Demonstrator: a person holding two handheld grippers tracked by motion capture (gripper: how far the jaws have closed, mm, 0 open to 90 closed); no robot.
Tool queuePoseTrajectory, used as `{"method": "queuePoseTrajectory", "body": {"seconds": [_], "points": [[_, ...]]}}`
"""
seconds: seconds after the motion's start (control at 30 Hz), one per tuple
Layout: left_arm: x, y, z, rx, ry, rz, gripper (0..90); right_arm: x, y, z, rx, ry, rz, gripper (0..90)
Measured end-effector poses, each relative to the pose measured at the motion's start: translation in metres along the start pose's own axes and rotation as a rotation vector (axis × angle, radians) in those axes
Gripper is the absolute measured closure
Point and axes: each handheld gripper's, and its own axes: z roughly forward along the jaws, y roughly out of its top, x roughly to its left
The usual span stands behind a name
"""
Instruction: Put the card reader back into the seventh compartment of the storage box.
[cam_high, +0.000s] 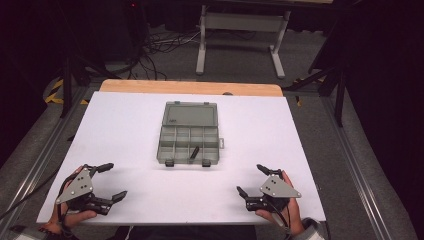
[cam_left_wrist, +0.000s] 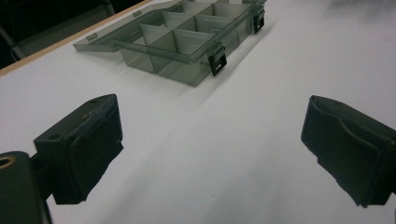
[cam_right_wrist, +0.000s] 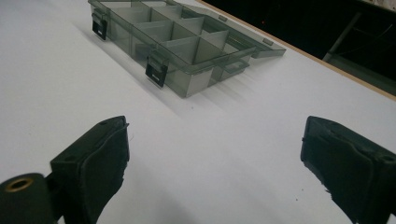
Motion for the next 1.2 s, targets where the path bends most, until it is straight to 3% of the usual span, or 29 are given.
{"method": "queuePoseTrajectory", "body": {"seconds": [0.33,0.87,0.93,1.2], "points": [[0.002,0.000,0.003,0.009,0.002,-0.007,5.8,-0.009,-0.005,-0.004,-0.009,-0.021,0.031,6.8],[-0.001,0.000,0.000,0.000,-0.024,0.012,5.5,0.004,0.004,0.007,0.005,-0.017,0.012,6.9],[-0.001,0.000,0.000,0.003,-0.023,0.011,5.5,0.007,0.005,0.008,0.006,-0.017,-0.007,7.0],[-0.001,0.000,0.003,0.014,-0.026,0.014,5.6,0.006,0.005,0.008,-0.001,-0.008,0.002,7.0]]}}
